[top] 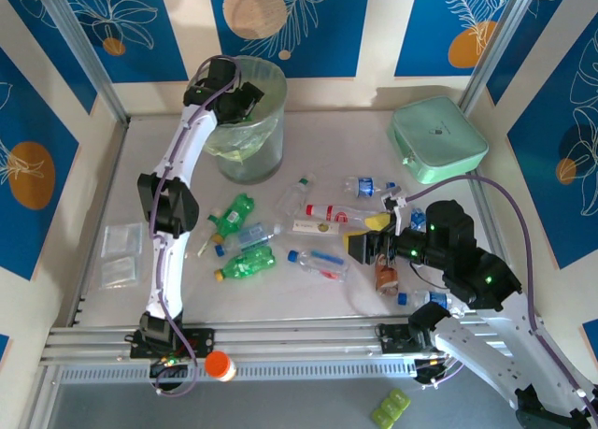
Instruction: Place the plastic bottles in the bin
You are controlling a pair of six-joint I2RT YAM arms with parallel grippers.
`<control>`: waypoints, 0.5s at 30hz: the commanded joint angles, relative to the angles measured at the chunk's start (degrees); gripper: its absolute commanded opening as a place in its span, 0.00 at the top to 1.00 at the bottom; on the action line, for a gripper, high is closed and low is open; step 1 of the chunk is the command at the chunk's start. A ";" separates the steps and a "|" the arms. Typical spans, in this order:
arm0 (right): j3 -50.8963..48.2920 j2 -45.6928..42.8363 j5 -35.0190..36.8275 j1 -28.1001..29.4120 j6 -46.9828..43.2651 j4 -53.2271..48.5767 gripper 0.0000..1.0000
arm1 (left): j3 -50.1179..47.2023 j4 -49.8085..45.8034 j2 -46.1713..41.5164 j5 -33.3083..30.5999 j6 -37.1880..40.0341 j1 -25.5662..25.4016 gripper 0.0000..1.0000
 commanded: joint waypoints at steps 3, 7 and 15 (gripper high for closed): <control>2.72 -1.60 0.96 -0.25 -1.21 -0.65 0.11 | 1.80 0.71 -5.14 2.23 0.82 1.30 0.09; 4.34 -1.71 1.67 -0.25 -1.18 -2.37 0.11 | 1.82 1.70 -8.01 3.23 2.63 1.32 0.09; 6.74 0.03 3.68 -0.25 0.88 -6.14 0.11 | 1.73 -0.36 -16.23 3.17 7.93 1.21 0.09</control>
